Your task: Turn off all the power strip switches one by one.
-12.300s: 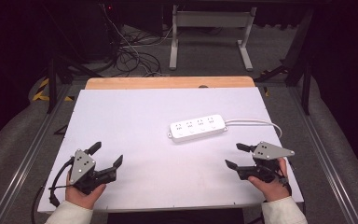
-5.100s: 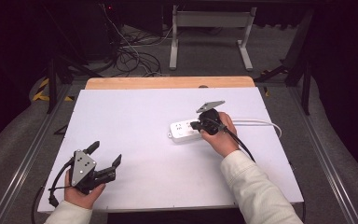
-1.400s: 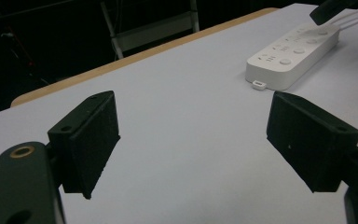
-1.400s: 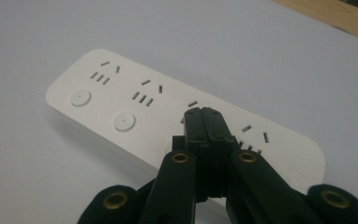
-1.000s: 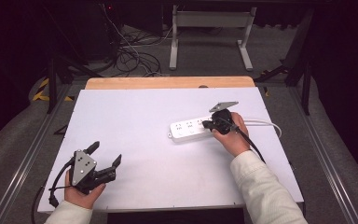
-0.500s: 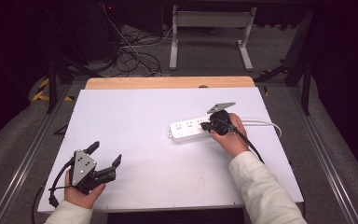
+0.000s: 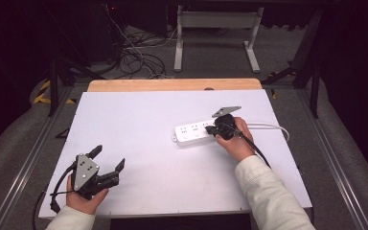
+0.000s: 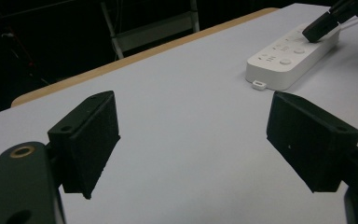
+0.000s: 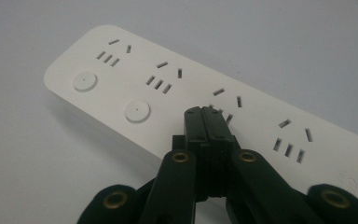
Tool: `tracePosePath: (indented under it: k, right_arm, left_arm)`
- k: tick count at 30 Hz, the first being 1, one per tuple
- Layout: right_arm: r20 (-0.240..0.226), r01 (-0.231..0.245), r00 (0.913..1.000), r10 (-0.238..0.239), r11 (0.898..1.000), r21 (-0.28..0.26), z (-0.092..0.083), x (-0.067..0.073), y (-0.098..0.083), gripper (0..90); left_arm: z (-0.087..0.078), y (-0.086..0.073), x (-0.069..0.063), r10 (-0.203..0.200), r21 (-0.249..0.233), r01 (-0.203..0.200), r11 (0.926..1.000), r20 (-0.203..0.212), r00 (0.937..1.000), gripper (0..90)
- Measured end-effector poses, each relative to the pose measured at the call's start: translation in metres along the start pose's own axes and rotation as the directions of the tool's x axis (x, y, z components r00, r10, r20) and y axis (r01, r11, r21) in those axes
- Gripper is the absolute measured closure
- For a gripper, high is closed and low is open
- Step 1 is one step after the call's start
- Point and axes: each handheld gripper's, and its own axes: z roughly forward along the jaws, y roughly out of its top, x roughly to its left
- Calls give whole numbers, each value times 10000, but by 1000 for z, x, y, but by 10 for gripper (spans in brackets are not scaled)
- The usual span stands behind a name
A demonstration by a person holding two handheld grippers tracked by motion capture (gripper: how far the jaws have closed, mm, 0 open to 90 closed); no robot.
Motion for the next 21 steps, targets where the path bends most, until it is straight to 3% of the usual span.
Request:
tracePosePath:
  k: [21]
  right_arm:
    - [293,-42,9996,44,10000,-75,1,2,-1,900]
  left_arm:
    - [0,0,0,6,-10,-6,10000,9,10000,173]
